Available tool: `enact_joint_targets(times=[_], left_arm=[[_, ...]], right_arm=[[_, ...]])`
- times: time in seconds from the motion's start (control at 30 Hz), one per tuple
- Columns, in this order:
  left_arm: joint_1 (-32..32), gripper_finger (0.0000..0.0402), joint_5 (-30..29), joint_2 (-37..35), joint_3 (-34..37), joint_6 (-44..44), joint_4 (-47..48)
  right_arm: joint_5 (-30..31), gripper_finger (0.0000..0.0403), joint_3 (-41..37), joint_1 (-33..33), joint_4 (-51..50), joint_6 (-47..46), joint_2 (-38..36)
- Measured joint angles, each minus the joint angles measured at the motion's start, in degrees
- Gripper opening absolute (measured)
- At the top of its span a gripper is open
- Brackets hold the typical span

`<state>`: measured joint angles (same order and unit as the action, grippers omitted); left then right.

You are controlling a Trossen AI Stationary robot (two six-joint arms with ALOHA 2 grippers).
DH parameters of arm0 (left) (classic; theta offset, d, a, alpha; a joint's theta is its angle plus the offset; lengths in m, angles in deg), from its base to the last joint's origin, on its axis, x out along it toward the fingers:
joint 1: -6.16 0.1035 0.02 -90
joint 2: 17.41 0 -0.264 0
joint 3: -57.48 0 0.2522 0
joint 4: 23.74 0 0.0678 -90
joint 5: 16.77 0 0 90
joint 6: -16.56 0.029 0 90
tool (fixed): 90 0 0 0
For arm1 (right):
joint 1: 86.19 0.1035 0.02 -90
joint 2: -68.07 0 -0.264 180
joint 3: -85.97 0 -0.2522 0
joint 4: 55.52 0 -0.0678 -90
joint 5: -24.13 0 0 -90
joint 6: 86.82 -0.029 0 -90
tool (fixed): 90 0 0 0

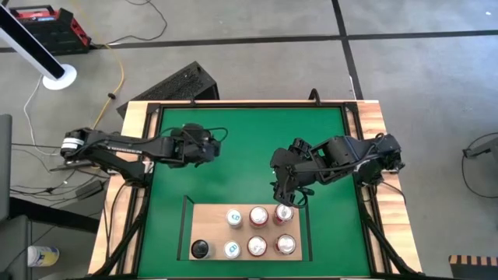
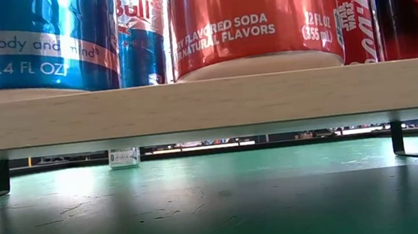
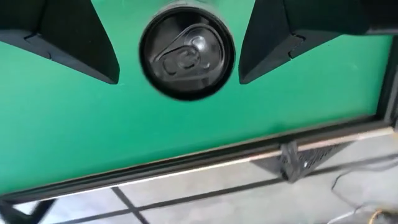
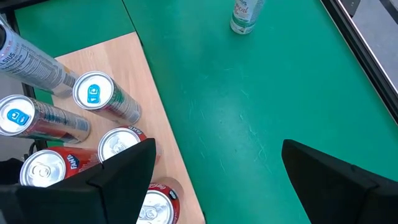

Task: Place canned beverage on shelf
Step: Put the white soda can on the shelf aligned with the other white soda can

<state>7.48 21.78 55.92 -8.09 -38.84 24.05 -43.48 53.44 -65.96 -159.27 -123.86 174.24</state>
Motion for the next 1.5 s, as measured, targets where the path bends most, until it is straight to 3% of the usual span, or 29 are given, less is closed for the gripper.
enact_joint_targets(times=[0.17, 0.27, 0.4, 0.53, 0.63, 0.77, 0.87, 1.1, 1.27, 1.5], left_arm=[[0.00, 0.0316, 2.13, -4.97, -2.01, 14.01, 0.29], [0.54, 0.0316, 7.58, -7.99, -3.07, 29.03, 0.54], [4.25, 0.0316, 26.58, -10.99, -4.39, 48.95, 1.99], [11.98, 0.0316, 46.58, -11.95, -6.52, 57.16, 4.87], [18.65, 0.0316, 55.57, -11.86, -8.39, 63.23, 7.76], [25.47, 0.0316, 57.25, -11.86, -8.98, 74.86, 8.84], [29.46, 0.0316, 59.53, -11.71, -8.93, 78.49, 9.26], [31.69, 0.0316, 56.60, -11.40, -8.93, 78.25, 8.66], [31.69, 0.0320, 57.77, -11.38, -8.93, 80.11, 8.71], [31.69, 0.0376, 58.35, -10.95, -8.93, 78.61, 8.64]], right_arm=[[-0.02, 0.0372, 0.00, 0.00, -0.02, 0.00, 0.00], [-0.42, 0.0372, 0.00, -0.02, -0.02, 0.00, 0.00], [-1.68, 0.0372, 0.00, -0.02, -0.01, -0.02, 0.00], [-1.70, 0.0372, 0.00, -0.03, 0.00, -0.42, 0.00], [-1.73, 0.0372, 0.00, -0.13, -0.02, -0.46, 0.00], [-1.73, 0.0372, 0.00, -0.15, -0.02, -0.59, 0.00], [-1.75, 0.0372, 0.00, -0.13, -0.02, -1.40, 0.00], [-1.76, 0.0372, 0.00, -0.13, -0.02, -1.55, 0.00], [-1.75, 0.0372, 0.00, -0.13, 0.00, -1.55, 0.00], [-1.75, 0.0372, 0.00, -0.13, -0.02, -1.50, 0.00]])
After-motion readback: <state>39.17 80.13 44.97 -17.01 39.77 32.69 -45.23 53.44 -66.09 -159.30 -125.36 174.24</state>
